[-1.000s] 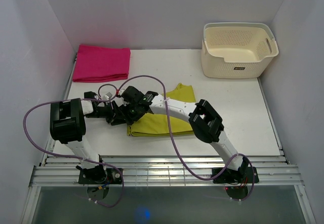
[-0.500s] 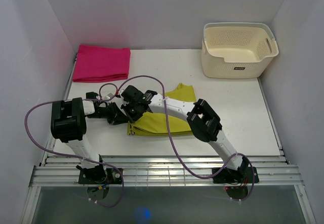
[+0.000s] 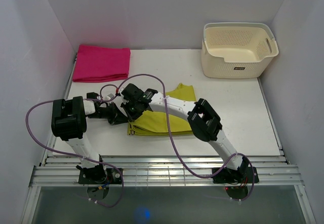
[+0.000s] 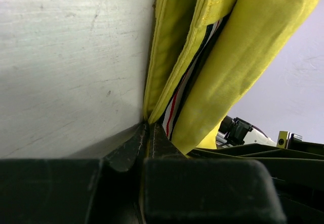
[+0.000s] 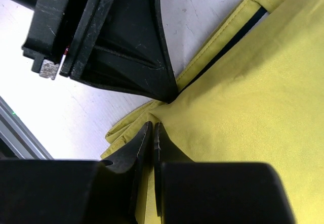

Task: Fold and stack the trousers
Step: Fold the trousers

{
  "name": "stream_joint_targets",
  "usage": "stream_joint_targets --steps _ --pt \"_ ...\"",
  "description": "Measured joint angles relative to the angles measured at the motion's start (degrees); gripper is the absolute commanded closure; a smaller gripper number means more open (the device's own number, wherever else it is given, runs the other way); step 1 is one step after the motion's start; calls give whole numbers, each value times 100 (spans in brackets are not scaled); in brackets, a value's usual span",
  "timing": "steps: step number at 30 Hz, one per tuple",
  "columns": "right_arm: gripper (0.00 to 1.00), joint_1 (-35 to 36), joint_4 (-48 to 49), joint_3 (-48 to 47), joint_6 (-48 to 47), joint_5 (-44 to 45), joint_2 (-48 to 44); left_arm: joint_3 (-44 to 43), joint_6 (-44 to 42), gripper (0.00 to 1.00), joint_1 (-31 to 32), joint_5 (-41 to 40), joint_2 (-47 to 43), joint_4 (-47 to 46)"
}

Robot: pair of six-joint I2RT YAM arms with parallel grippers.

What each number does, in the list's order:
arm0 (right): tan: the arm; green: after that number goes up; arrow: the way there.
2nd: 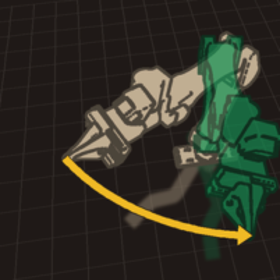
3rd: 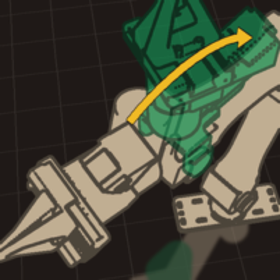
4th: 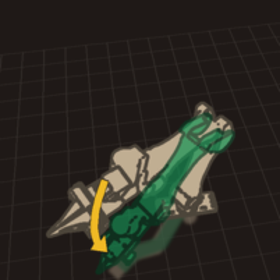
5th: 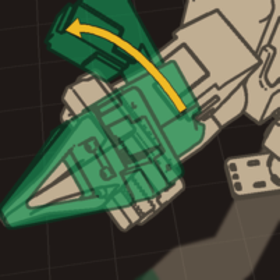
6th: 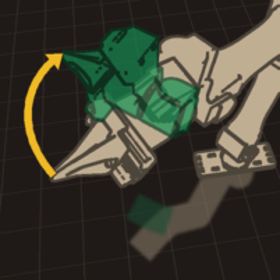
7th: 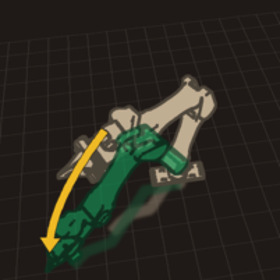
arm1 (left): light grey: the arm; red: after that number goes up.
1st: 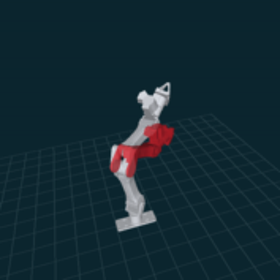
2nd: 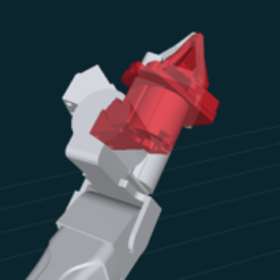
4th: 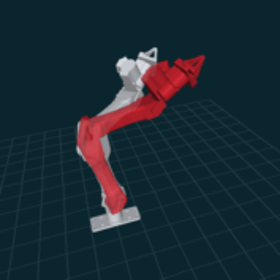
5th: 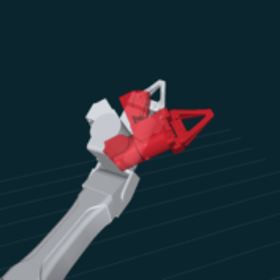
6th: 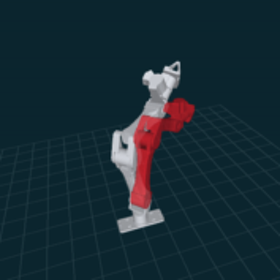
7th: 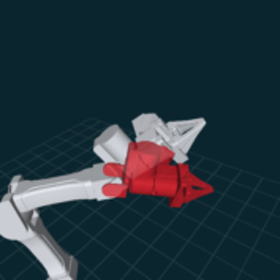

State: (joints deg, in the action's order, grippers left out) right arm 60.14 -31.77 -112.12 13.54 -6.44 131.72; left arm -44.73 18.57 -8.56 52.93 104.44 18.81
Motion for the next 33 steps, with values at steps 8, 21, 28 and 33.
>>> stream_joint_targets --steps 8,21,28,33 --pt "92 -2 -74 -234 63 -9 0 -2 0 100 4 48 35 -22" --pt "92 0 -114 -385 153 -20 44 2 0 100 7 52 35 -42" --pt "92 2 -111 -444 229 -42 101 2 0 100 7 52 35 -42" --pt "92 4 -76 -448 260 -142 221 0 -4 89 7 50 35 -33"
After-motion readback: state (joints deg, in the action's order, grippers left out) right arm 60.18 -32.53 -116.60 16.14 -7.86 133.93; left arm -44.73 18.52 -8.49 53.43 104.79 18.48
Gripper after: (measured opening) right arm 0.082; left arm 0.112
